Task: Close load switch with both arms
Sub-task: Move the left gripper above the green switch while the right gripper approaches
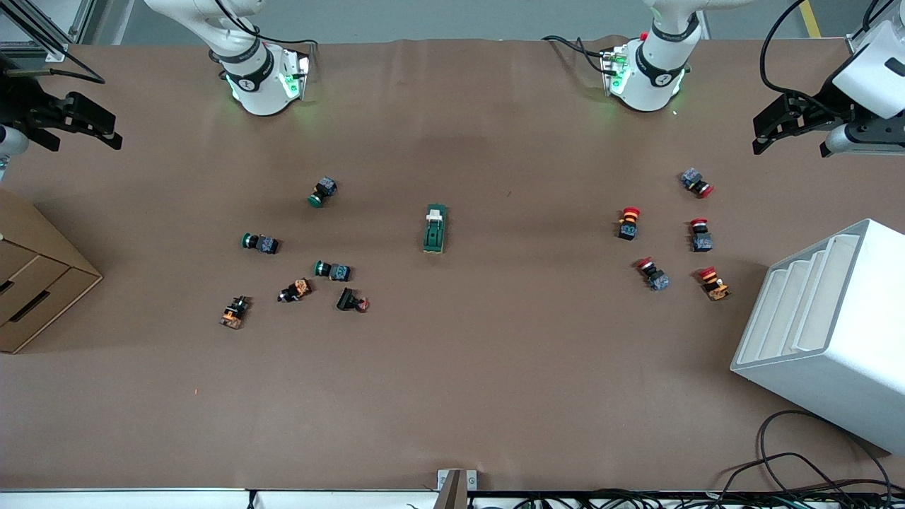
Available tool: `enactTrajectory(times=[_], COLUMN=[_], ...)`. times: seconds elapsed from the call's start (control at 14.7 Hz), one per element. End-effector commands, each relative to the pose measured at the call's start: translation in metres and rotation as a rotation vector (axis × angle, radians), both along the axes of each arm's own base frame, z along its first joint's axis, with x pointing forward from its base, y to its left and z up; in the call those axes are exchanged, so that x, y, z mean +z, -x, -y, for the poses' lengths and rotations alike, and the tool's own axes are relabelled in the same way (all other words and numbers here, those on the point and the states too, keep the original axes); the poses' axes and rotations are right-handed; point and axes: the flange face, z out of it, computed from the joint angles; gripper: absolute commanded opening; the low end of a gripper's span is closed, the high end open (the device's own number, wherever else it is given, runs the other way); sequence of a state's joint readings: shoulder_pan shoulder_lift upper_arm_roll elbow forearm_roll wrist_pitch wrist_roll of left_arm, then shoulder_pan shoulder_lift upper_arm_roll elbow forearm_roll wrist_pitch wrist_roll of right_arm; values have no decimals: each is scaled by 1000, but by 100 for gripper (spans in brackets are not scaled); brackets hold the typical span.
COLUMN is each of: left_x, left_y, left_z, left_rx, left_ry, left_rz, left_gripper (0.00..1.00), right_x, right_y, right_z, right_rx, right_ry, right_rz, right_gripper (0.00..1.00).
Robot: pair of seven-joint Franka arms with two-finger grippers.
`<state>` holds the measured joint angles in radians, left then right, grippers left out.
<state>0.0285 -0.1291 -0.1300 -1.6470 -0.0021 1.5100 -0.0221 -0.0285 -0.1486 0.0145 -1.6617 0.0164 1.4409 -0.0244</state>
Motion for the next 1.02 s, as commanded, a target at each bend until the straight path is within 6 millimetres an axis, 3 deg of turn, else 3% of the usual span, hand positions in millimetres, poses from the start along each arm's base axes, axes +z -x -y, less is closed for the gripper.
enactTrajectory(times=[0.0, 0.2, 0.41, 0.54, 0.68, 0.95], left_x=[5, -4, -14, -37, -57, -113], left_y=[2, -6, -31, -33, -31, 3], left_z=[1, 5, 39, 86, 147, 261], left_rx=[-22, -30, -69, -67, -36, 79], left_ry=[9, 13, 22, 12, 9, 68], left_rz=[-22, -33, -45, -75, -58, 42], left_gripper=[100, 100, 100, 100, 100, 100], right_x=[2, 3, 2, 3, 3, 14], right_y=[9, 11, 11, 10, 10, 8], right_z=[0, 3, 5, 6, 5, 5], right_rx=[12, 8, 5, 2, 3, 3], right_ry=[3, 1, 3, 3, 3, 4], right_rz=[2, -7, -7, -3, -1, 15], right_gripper=[100, 100, 100, 100, 100, 100])
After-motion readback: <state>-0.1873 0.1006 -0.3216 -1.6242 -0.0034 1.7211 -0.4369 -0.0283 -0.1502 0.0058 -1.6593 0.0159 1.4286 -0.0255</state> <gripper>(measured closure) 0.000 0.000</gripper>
